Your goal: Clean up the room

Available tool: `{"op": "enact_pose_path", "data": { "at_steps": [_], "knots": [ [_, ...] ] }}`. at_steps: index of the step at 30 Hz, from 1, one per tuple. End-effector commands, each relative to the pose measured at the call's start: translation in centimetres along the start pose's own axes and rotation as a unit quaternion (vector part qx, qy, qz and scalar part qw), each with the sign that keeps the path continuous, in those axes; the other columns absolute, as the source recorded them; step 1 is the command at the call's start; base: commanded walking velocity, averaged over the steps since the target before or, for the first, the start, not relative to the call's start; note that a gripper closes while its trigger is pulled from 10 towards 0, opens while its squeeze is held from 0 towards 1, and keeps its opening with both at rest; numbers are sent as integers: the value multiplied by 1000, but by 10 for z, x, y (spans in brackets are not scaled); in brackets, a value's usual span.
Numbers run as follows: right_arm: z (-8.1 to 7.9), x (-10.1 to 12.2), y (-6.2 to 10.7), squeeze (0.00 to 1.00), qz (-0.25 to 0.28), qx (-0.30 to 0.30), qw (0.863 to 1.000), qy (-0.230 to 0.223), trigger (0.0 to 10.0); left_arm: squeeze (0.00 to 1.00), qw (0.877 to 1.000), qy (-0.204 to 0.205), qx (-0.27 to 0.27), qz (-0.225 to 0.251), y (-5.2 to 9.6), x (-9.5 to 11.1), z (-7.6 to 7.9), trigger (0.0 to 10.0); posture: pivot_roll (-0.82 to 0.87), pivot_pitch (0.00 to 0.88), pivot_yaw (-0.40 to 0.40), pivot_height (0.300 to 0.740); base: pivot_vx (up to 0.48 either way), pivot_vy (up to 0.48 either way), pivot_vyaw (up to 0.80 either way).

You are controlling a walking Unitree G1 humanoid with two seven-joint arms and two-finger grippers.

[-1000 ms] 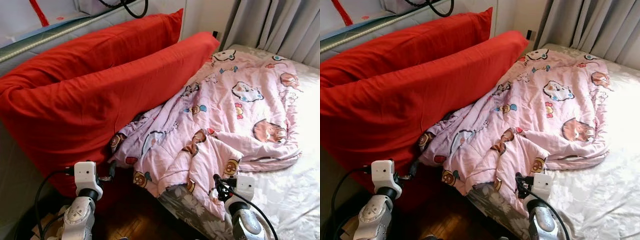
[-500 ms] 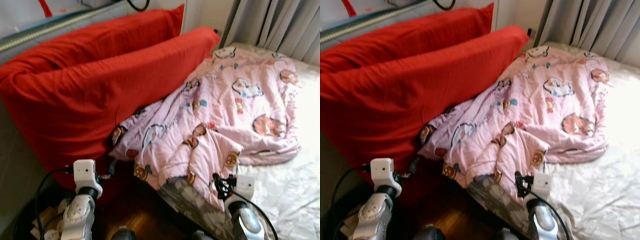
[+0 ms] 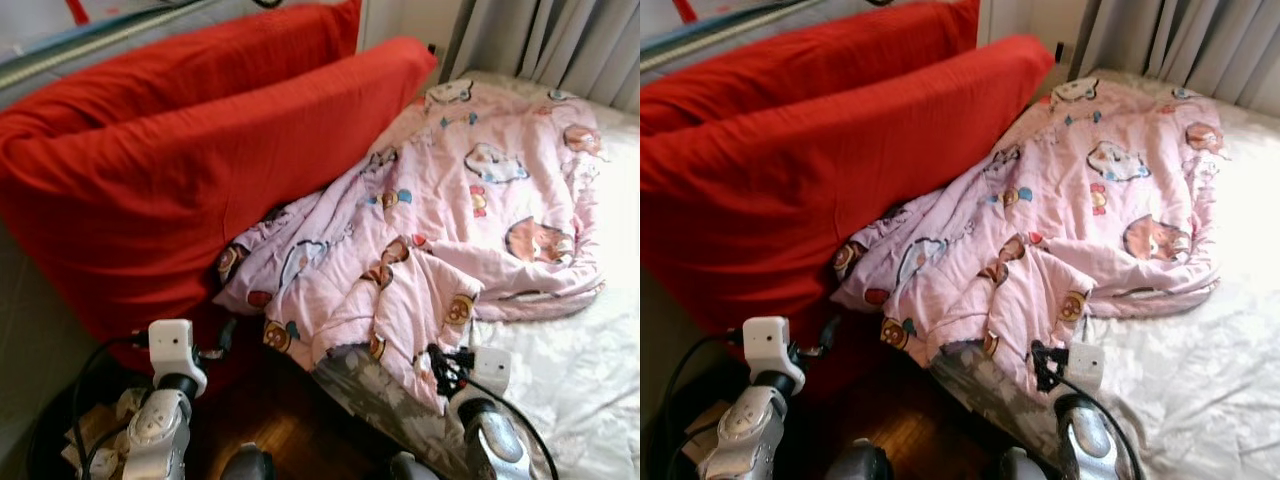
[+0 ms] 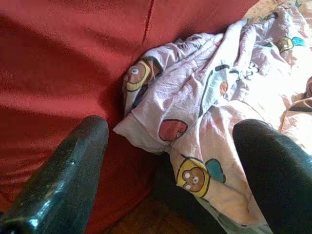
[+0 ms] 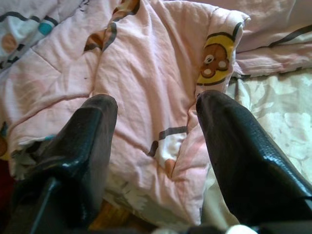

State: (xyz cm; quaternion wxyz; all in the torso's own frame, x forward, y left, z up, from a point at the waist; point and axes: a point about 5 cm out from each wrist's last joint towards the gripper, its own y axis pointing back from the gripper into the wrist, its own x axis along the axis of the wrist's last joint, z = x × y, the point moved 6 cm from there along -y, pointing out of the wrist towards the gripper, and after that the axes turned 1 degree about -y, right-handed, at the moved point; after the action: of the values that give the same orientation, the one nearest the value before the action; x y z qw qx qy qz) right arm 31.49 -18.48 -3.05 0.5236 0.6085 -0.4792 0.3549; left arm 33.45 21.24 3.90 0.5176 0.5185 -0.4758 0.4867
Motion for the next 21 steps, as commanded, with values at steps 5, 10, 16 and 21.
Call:
{"op": "enact_pose_path", "data": {
  "at_steps": [5, 10, 16, 21],
  "knots": [
    [1, -3, 2, 0, -1, -4, 1000, -6, 10000, 0, 1000, 1, 2, -5, 0, -1, -2, 10000, 61, 144, -29, 653, 0, 0, 0],
    [0, -3, 2, 0, -4, -3, 1000, -5, 10000, 0, 1000, 1, 1, -6, 0, -1, -1, 10000, 63, 143, -31, 653, 0, 0, 0],
    [-1, -8, 2, 0, -19, -1, 1000, 3, 10000, 0, 1000, 1, 1, -6, 1, -1, -1, 10000, 61, 143, -30, 628, 0, 0, 0],
    [0, -3, 1, 0, -2, -6, 1000, -3, 10000, 0, 1000, 1, 2, -7, 1, -1, -2, 10000, 62, 140, -29, 628, 0, 0, 0]
  ]
}}
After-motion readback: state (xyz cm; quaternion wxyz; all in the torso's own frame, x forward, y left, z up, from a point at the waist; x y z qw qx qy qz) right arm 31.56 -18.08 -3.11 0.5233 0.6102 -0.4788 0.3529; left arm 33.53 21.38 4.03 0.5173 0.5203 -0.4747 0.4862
